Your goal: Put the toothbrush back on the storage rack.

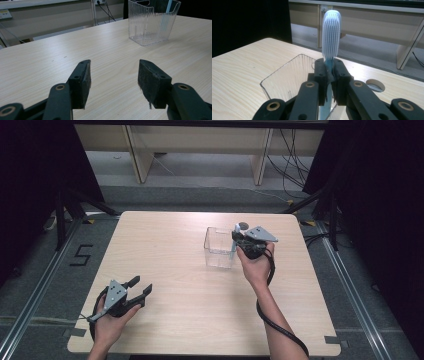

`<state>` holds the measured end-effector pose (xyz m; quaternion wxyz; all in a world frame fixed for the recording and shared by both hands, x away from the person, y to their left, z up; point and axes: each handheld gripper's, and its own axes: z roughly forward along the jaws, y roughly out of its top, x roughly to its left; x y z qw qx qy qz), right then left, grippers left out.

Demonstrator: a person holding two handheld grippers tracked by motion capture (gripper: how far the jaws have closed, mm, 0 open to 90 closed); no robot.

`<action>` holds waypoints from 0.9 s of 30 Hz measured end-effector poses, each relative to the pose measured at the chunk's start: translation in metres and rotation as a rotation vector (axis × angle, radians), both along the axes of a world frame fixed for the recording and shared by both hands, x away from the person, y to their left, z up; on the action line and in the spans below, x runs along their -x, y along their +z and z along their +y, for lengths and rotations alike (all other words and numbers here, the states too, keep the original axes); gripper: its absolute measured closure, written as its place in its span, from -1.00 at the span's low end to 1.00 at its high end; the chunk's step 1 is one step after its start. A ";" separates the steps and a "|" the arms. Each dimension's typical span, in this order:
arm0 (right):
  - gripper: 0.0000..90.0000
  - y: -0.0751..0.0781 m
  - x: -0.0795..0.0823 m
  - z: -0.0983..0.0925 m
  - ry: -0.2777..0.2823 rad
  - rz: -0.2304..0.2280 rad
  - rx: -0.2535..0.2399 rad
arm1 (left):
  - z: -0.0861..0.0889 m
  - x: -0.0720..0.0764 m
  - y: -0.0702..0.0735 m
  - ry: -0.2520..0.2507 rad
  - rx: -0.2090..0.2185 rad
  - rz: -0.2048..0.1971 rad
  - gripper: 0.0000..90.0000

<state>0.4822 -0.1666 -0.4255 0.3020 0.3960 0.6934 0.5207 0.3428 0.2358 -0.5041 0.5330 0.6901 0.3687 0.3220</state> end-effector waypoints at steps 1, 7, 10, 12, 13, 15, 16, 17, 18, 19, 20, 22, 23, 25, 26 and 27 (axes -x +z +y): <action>0.86 -0.002 0.001 0.001 -0.003 0.011 -0.011 | 0.000 0.000 0.000 0.000 0.000 0.001 -0.03; 0.85 -0.006 0.001 0.002 0.004 0.012 -0.001 | 0.000 0.001 0.000 0.005 -0.008 0.011 -0.03; 0.84 -0.010 0.001 0.002 0.004 0.002 0.005 | 0.000 0.001 0.000 0.005 -0.008 0.011 -0.03; 0.84 -0.011 0.002 0.003 0.001 0.012 -0.004 | 0.000 0.001 0.000 0.005 -0.007 0.011 -0.03; 0.83 -0.011 0.001 0.003 0.005 0.006 0.015 | 0.000 0.001 0.000 0.005 -0.007 0.012 -0.03; 0.83 -0.012 0.002 0.003 0.000 0.011 0.004 | 0.000 0.001 0.000 0.005 -0.007 0.012 -0.03; 0.82 -0.012 0.003 0.003 -0.014 0.000 0.008 | 0.000 0.001 0.000 0.005 -0.007 0.011 -0.03; 0.81 -0.012 0.004 0.004 -0.007 0.015 0.006 | 0.000 0.001 0.000 0.005 -0.007 0.011 -0.03; 0.80 -0.011 0.004 0.003 0.000 0.007 0.019 | 0.000 0.001 0.000 0.005 -0.008 0.010 -0.03; 0.78 -0.012 0.004 0.003 0.002 -0.001 0.017 | 0.000 0.001 0.000 0.005 -0.007 0.010 -0.03; 0.77 -0.012 0.006 0.005 -0.001 0.024 -0.001 | 0.000 0.001 0.000 0.005 -0.008 0.011 -0.03; 0.73 -0.012 0.005 0.003 0.002 0.005 0.014 | 0.000 0.001 0.000 0.004 -0.007 0.012 -0.03; 0.72 -0.012 0.006 0.003 -0.005 0.005 0.012 | 0.000 0.001 0.000 0.004 -0.007 0.012 -0.03; 0.70 -0.012 0.007 0.003 -0.008 0.020 -0.006 | 0.000 0.001 0.000 0.005 -0.007 0.012 -0.03; 0.68 -0.012 0.008 0.002 -0.010 0.016 -0.003 | 0.000 0.001 0.000 0.005 -0.007 0.011 -0.03; 0.67 -0.012 0.008 0.001 -0.003 0.008 0.002 | 0.000 0.001 0.000 0.004 -0.007 0.010 -0.03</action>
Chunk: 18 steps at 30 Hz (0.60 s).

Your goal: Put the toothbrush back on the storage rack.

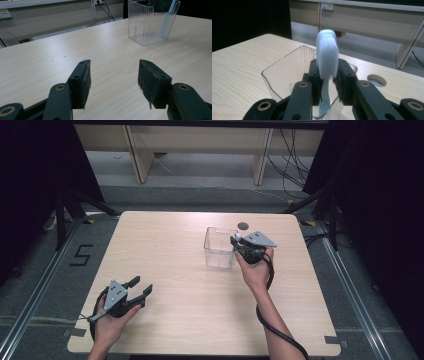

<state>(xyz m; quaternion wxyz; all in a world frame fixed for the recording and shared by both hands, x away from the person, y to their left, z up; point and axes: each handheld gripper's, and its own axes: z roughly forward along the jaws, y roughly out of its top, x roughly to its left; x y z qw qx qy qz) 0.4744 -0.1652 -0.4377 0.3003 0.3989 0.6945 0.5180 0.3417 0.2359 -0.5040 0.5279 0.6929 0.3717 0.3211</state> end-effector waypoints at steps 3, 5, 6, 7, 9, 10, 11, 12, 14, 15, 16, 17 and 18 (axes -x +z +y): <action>0.63 0.000 0.000 -0.002 0.005 -0.012 0.016 | 0.000 -0.001 -0.001 -0.006 0.008 -0.009 -0.03; 0.59 0.000 0.002 -0.002 -0.006 -0.007 0.006 | 0.000 0.000 0.000 0.000 -0.001 0.000 -0.03; 0.54 0.000 0.002 -0.002 0.002 0.003 -0.010 | 0.000 0.000 0.000 0.001 0.000 0.001 -0.03; 0.54 0.000 0.002 -0.002 0.002 0.003 -0.010 | 0.000 0.000 0.000 0.001 0.000 0.001 -0.03; 0.47 0.002 0.002 -0.006 -0.010 -0.012 0.026 | -0.001 0.000 0.000 0.000 0.000 0.001 -0.03; 0.47 0.002 0.002 -0.006 -0.010 -0.012 0.026 | -0.001 0.000 0.000 0.000 0.000 0.001 -0.03; 0.42 0.002 0.003 -0.005 -0.014 0.009 0.008 | -0.001 0.000 0.000 0.000 0.000 0.001 -0.03; 0.38 0.001 0.003 -0.005 -0.010 0.005 0.001 | 0.000 0.000 0.000 0.001 0.000 0.001 -0.03; 0.36 0.001 0.002 -0.006 -0.008 0.004 -0.005 | 0.000 0.000 0.000 0.000 -0.001 0.000 -0.03; 0.31 0.000 0.002 -0.007 -0.006 -0.007 0.003 | 0.000 0.000 0.000 0.001 -0.001 0.000 -0.03; 0.29 0.001 0.002 -0.007 -0.014 -0.014 0.008 | 0.000 0.000 0.000 0.001 -0.002 0.000 -0.03; 0.29 0.001 0.002 -0.007 -0.014 -0.014 0.008 | 0.000 0.000 0.000 0.001 -0.002 0.000 -0.03; 0.27 0.001 0.002 -0.006 -0.007 0.002 -0.007 | 0.000 0.000 0.000 0.001 -0.002 0.000 -0.03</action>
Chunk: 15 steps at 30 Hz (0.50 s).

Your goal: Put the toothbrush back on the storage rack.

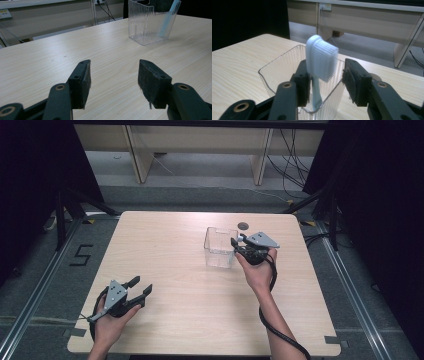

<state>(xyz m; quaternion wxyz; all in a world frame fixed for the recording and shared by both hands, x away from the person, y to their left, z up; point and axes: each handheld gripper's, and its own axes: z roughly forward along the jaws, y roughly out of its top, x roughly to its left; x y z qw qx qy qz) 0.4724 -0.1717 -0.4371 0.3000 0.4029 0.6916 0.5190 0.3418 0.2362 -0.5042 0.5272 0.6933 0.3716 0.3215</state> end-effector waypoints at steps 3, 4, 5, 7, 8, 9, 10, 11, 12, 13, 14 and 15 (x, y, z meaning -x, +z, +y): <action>0.20 0.000 0.000 -0.001 -0.003 0.003 0.009 | 0.000 0.000 0.000 0.000 -0.001 0.000 -0.03; 0.19 0.000 0.000 -0.001 -0.005 -0.002 0.012 | 0.000 0.000 0.000 0.000 -0.001 0.000 -0.03; 0.17 0.000 0.001 -0.001 -0.015 0.000 0.014 | 0.000 0.000 0.000 -0.001 -0.001 0.000 -0.03; 0.16 0.000 0.002 -0.002 -0.012 0.004 0.018 | 0.000 0.000 0.000 0.000 -0.003 0.001 -0.03; 0.14 0.000 0.002 -0.002 -0.009 0.001 0.019 | 0.000 0.000 0.000 0.000 -0.003 0.000 -0.03; 0.11 -0.001 0.004 -0.002 -0.009 -0.002 0.018 | 0.000 0.000 0.000 0.000 -0.003 0.000 -0.03; 0.08 -0.001 0.005 -0.002 -0.015 0.007 0.021 | 0.000 0.000 0.000 0.000 -0.003 0.000 -0.03; 0.08 -0.001 0.005 -0.002 -0.015 0.007 0.021 | 0.000 0.000 0.000 0.001 -0.003 0.001 -0.03; 0.06 -0.001 0.005 -0.002 -0.011 0.007 0.026 | 0.000 0.000 0.000 0.000 -0.002 0.001 -0.03; 0.04 -0.001 0.006 -0.001 -0.010 0.018 0.021 | 0.000 0.000 0.000 0.001 -0.002 0.001 -0.03; 0.01 -0.001 0.007 -0.001 -0.001 0.008 0.026 | 0.000 0.000 0.000 0.000 -0.002 0.000 -0.03; 0.01 -0.001 0.007 -0.001 -0.001 0.008 0.026 | 0.000 0.000 0.000 0.000 -0.002 0.000 -0.03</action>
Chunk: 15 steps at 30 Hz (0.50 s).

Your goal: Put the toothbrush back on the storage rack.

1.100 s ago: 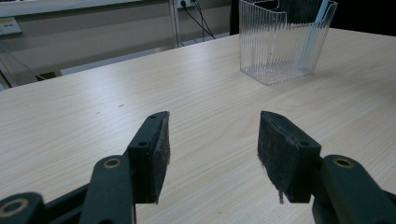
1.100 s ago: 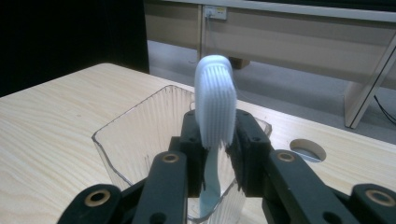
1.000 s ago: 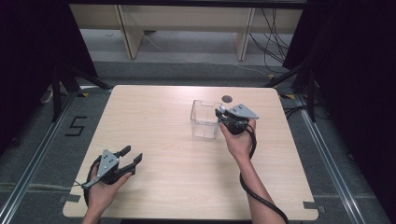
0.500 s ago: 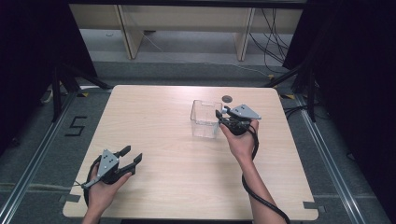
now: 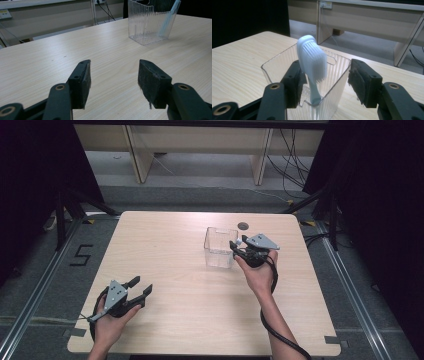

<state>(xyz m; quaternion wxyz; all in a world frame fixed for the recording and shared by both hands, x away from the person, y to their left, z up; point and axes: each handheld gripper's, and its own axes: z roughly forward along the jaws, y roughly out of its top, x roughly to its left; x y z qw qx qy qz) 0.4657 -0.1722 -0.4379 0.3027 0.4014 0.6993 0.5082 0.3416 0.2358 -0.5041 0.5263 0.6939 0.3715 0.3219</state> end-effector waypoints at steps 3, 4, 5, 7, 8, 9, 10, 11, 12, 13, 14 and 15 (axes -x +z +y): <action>-0.02 0.000 0.003 0.001 0.017 -0.015 0.027 | 0.000 -0.001 0.000 -0.006 0.007 -0.011 -0.03; -0.03 0.001 0.004 0.000 0.024 -0.023 0.041 | 0.001 -0.001 -0.001 -0.004 0.006 -0.010 -0.03; -0.04 0.001 0.006 0.002 0.035 0.007 0.027 | 0.001 0.000 0.000 0.002 -0.002 0.000 -0.03; -0.05 0.001 0.006 0.002 0.041 -0.013 0.033 | 0.001 0.000 0.000 0.000 -0.002 -0.001 -0.03; -0.05 0.001 0.008 0.002 0.026 -0.014 0.033 | 0.001 0.000 0.000 -0.001 -0.003 -0.001 -0.03; -0.10 0.001 0.008 0.002 0.045 -0.009 0.033 | 0.000 -0.001 0.000 -0.007 0.007 -0.011 -0.03; -0.10 0.001 0.008 0.002 0.045 -0.009 0.033 | 0.000 -0.001 0.000 -0.007 0.007 -0.011 -0.03; -0.15 0.000 0.011 0.003 0.037 0.006 0.017 | 0.001 -0.001 0.000 -0.004 0.007 -0.011 -0.03; -0.15 0.000 0.011 0.003 0.037 0.006 0.017 | 0.001 -0.001 0.000 -0.004 0.007 -0.011 -0.03; -0.19 0.000 0.014 0.002 0.029 0.007 0.025 | 0.002 0.001 0.000 0.005 0.002 0.000 -0.04; -0.19 0.000 0.013 0.000 0.044 -0.026 0.051 | 0.002 0.001 -0.001 0.006 0.002 0.001 -0.04; -0.20 -0.001 0.016 0.001 0.045 0.001 0.025 | 0.002 0.001 -0.001 0.006 0.002 0.001 -0.04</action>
